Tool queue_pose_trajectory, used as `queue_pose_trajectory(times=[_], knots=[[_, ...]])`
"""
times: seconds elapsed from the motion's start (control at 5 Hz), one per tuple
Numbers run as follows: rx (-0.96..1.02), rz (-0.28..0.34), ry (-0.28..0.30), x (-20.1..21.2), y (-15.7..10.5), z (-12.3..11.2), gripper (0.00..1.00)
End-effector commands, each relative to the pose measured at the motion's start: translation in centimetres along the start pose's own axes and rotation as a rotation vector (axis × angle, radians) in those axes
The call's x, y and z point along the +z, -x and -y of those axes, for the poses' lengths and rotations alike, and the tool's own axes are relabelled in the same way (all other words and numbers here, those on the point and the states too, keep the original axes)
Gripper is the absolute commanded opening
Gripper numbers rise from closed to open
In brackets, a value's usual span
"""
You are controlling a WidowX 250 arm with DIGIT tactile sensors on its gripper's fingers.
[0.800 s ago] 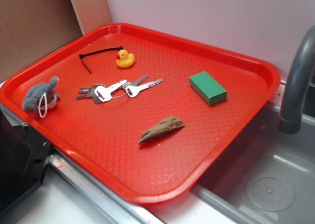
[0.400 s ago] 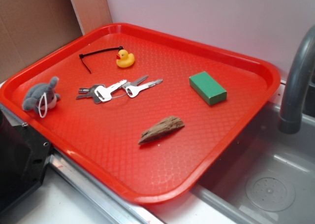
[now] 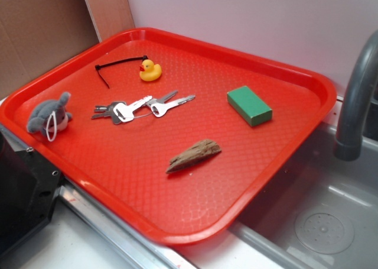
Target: Grab the yellow duck.
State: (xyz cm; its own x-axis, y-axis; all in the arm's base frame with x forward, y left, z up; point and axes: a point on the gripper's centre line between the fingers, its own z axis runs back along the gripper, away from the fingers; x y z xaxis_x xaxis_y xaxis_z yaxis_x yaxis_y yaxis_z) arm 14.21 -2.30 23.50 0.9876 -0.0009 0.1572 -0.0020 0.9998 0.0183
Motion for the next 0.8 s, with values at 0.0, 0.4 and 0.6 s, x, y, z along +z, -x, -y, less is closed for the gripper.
queue_pose_trajectory(times=[0.0,0.4,0.6], knots=[[0.059,0.044,-0.072,-1.2,-10.2,-2.3,1.0],[-0.01,-0.053,-0.13,-10.3,-13.3,-4.2,1.0],[-0.038,-0.089,-0.146,-14.0,-12.4,-4.8,1.0]])
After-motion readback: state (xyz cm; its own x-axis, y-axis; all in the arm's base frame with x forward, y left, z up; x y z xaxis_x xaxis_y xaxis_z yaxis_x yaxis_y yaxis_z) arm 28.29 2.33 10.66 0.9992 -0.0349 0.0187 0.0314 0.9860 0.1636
